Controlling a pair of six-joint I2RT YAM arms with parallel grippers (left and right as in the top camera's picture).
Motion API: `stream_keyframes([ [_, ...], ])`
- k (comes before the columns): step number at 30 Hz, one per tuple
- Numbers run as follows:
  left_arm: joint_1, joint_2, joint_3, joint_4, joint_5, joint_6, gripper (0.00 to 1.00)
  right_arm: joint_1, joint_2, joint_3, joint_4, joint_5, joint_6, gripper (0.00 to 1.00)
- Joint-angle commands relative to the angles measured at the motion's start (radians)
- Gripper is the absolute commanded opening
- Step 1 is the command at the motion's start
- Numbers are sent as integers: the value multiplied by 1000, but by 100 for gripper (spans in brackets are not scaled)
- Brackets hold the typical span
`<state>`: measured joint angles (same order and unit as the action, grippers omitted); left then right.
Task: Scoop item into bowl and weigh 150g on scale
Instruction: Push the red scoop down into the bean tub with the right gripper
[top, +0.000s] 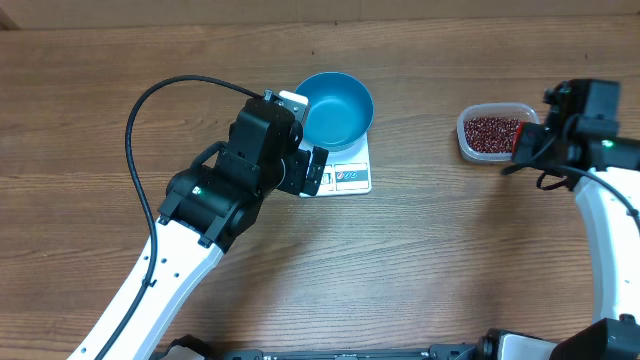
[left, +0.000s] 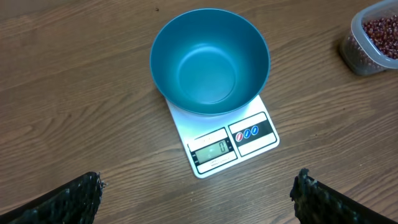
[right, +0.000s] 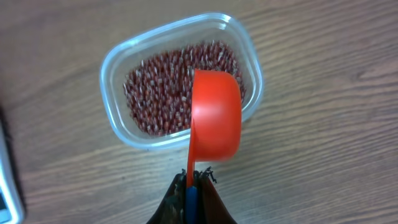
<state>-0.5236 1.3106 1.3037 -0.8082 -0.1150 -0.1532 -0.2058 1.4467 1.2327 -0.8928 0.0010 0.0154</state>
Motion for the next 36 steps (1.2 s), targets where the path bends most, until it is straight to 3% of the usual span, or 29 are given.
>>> stream_keyframes([
  [1, 2, -14, 21, 1, 8, 18, 99, -25, 3, 134, -60, -101, -18, 4],
  [11, 2, -14, 21, 1, 8, 18, 100, -25, 122, 400, -236, -120, -75, 4],
  [20, 2, -15, 21, 1, 8, 18, 100, -25, 205, 406, -246, -128, -111, 4],
  [36, 2, -14, 21, 1, 8, 18, 100, -25, 205, 405, -222, -134, -111, 4],
])
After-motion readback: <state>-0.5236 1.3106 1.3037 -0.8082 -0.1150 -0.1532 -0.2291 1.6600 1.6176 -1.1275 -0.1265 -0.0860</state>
